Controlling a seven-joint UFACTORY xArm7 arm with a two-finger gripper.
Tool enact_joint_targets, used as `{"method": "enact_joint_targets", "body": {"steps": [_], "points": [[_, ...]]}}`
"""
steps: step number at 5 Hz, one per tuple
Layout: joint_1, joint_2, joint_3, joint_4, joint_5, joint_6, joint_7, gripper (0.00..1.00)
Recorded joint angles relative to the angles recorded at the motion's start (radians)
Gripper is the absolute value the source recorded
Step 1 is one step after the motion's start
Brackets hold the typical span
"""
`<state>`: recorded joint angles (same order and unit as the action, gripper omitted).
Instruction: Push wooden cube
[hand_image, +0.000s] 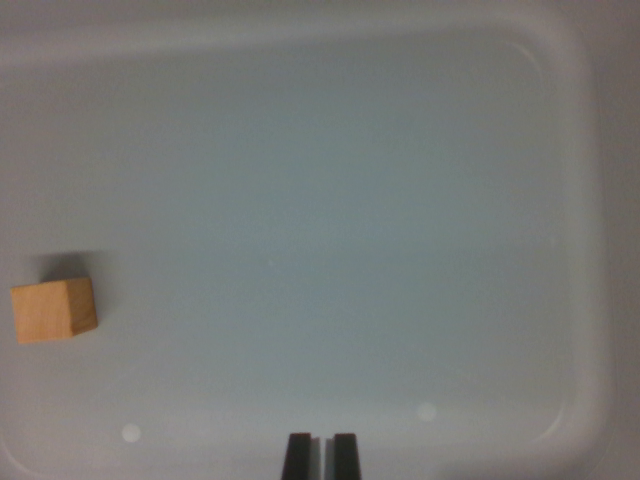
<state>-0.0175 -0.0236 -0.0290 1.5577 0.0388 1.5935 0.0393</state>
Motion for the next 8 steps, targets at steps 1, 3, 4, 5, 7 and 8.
{"method": "enact_joint_targets", "body": {"steps": [1, 3, 4, 5, 7, 8], "points": [[0.0000, 0.000, 0.000, 0.000, 0.0000, 0.000, 0.000, 0.00], [0.0000, 0.000, 0.000, 0.000, 0.0000, 0.000, 0.000, 0.00], [0.0014, 0.002, 0.001, -0.003, -0.0005, -0.005, 0.002, 0.00], [0.0014, 0.002, 0.001, -0.003, -0.0005, -0.005, 0.002, 0.00], [0.0045, 0.005, 0.004, -0.011, -0.0016, -0.016, 0.007, 0.00], [0.0091, 0.010, 0.008, -0.022, -0.0032, -0.032, 0.014, 0.00]]}}
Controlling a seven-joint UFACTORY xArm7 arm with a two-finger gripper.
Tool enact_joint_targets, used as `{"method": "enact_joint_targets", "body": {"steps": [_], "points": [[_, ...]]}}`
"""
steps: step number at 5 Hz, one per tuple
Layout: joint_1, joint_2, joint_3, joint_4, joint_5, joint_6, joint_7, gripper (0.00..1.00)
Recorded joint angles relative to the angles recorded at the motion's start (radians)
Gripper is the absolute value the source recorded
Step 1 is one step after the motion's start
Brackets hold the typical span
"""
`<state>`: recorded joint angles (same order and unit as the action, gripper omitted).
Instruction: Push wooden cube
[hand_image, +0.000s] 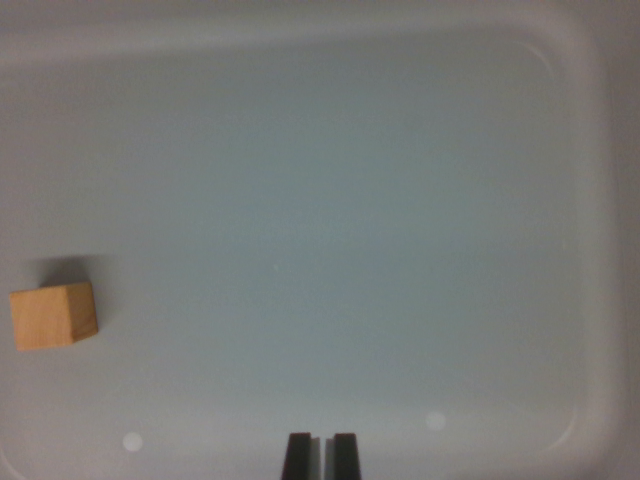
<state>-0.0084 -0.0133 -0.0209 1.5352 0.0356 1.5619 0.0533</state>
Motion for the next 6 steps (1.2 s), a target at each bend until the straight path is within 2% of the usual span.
{"method": "enact_joint_targets", "body": {"steps": [1, 2, 3, 4, 5, 6], "points": [[0.0000, 0.000, 0.000, 0.000, 0.0000, 0.000, 0.000, 0.00], [0.0061, 0.007, 0.005, -0.015, -0.0021, -0.021, 0.009, 0.00], [0.0061, 0.007, 0.005, -0.015, -0.0021, -0.021, 0.009, 0.00], [0.0135, 0.015, 0.012, -0.033, -0.0047, -0.047, 0.021, 0.00], [0.0135, 0.015, 0.012, -0.033, -0.0047, -0.047, 0.021, 0.00], [0.0221, 0.025, 0.020, -0.055, -0.0077, -0.077, 0.034, 0.00]]}}
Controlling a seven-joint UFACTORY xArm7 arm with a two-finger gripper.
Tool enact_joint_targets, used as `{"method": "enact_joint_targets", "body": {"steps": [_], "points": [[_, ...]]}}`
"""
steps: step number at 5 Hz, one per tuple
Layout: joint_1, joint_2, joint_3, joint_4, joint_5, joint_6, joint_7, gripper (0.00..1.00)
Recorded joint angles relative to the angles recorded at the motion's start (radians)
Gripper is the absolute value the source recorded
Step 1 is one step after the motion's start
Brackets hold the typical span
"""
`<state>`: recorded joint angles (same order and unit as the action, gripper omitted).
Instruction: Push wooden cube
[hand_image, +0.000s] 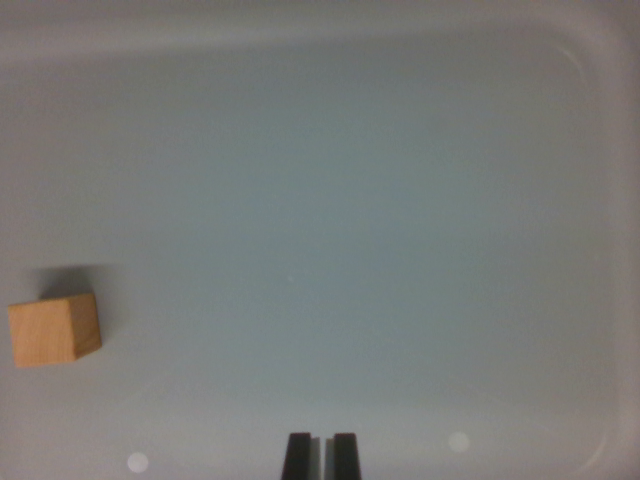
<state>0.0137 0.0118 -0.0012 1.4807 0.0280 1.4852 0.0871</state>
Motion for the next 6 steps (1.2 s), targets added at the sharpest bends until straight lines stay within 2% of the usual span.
{"method": "enact_joint_targets", "body": {"steps": [1, 2, 3, 4, 5, 6], "points": [[0.0000, 0.000, 0.000, 0.000, 0.0000, 0.000, 0.000, 0.00], [0.0097, 0.011, 0.009, -0.024, -0.0034, -0.034, 0.015, 0.00], [0.0097, 0.011, 0.009, -0.024, -0.0034, -0.034, 0.015, 0.00], [0.0197, 0.022, 0.018, -0.049, -0.0069, -0.069, 0.030, 0.00], [0.0197, 0.022, 0.018, -0.049, -0.0069, -0.069, 0.030, 0.00], [0.0311, 0.035, 0.028, -0.077, -0.0108, -0.108, 0.048, 0.00]]}}
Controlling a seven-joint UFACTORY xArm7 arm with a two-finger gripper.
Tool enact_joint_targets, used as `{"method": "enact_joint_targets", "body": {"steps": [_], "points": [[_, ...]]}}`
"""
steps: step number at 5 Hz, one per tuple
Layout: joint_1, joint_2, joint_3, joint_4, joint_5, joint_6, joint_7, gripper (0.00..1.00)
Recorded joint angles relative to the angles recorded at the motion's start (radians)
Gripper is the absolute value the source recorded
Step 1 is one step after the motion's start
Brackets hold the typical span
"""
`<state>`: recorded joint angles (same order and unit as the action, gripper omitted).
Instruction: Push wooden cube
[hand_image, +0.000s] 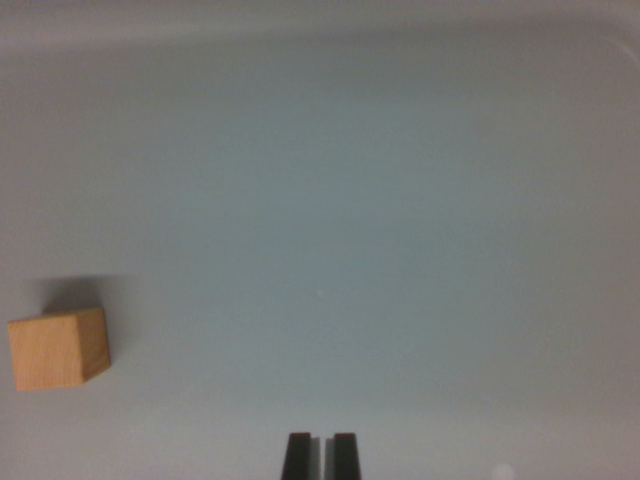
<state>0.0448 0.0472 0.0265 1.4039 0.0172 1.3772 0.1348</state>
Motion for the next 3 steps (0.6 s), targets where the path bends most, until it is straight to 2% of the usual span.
{"method": "enact_joint_targets", "body": {"steps": [1, 2, 3], "points": [[0.0000, 0.000, 0.000, 0.000, 0.0000, 0.000, 0.000, 0.00], [0.0121, 0.014, 0.011, -0.030, -0.0042, -0.042, 0.019, 0.00], [0.0121, 0.014, 0.011, -0.030, -0.0042, -0.042, 0.019, 0.00]]}}
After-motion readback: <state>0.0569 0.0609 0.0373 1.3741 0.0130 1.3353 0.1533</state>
